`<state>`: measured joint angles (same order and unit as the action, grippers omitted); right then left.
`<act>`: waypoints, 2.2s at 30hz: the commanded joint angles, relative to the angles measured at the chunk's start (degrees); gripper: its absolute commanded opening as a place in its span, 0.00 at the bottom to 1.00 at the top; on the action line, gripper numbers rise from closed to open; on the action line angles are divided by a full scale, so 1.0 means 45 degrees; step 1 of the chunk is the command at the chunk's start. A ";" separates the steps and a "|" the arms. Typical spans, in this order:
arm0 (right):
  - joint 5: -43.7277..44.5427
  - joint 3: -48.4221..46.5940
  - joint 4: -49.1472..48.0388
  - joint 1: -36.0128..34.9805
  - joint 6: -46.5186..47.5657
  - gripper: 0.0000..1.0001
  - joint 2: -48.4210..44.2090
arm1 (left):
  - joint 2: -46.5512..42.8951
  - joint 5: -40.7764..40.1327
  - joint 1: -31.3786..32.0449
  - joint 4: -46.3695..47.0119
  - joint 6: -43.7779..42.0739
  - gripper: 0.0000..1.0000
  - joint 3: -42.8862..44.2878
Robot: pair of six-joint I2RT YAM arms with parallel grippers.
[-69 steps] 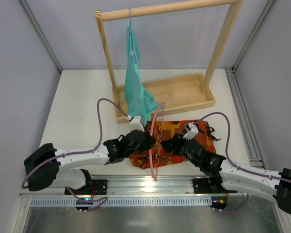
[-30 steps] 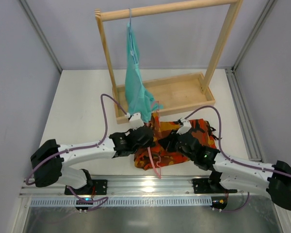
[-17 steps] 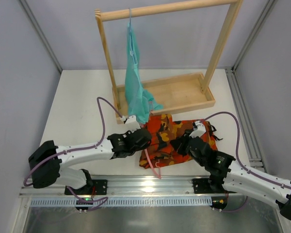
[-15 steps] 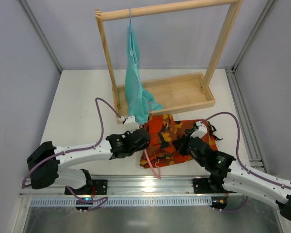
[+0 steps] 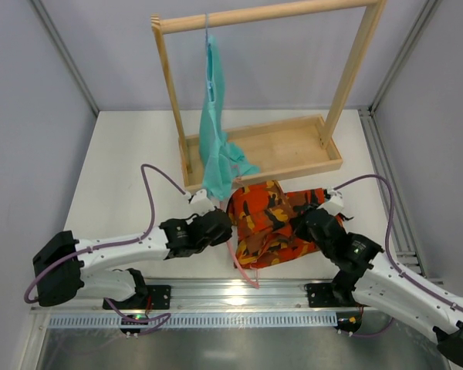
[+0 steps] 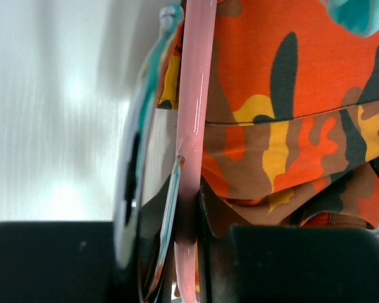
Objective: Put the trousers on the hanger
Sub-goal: Place trousers on hanger
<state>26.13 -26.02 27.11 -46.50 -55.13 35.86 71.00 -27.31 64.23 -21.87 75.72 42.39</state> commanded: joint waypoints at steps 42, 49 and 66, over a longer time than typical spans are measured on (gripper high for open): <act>-0.3675 0.0258 -0.1607 0.0743 0.2988 0.74 -0.1743 | -0.2576 -0.0221 0.1157 -0.1412 0.2626 0.00 -0.3228; -0.7170 -0.0058 -0.4069 0.1990 0.4477 0.85 0.2010 | -0.2341 0.0306 0.1157 -0.0923 0.2528 0.00 -0.3580; -1.2387 -0.0193 -0.8758 0.4865 0.6022 0.79 0.8143 | -0.2673 0.0894 0.1157 0.0016 0.3153 0.00 -0.4674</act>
<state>-24.32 -25.28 -4.67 -24.82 -28.97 70.57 56.73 -26.76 69.30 -14.72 88.79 24.10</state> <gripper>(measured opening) 0.821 0.142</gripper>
